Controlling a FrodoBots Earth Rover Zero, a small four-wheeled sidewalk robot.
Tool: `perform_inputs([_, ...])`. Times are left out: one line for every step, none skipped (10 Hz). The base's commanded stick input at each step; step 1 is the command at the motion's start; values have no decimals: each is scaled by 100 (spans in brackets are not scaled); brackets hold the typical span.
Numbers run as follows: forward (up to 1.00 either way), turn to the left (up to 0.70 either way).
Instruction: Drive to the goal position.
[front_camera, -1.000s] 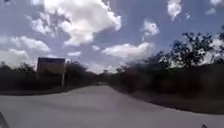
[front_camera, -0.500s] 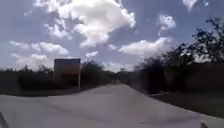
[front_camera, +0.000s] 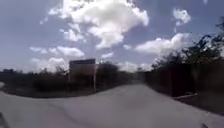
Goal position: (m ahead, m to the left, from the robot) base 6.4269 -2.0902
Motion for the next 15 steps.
perform_inputs([85,0])
perform_inputs([85,0])
perform_inputs([85,0])
perform_inputs([85,0])
perform_inputs([85,0])
perform_inputs([85,0])
perform_inputs([85,0])
perform_inputs([85,0])
perform_inputs([85,0])
perform_inputs([85,0])
perform_inputs([85,0])
perform_inputs([85,-8])
perform_inputs([85,-31])
perform_inputs([85,-34])
perform_inputs([85,-34])
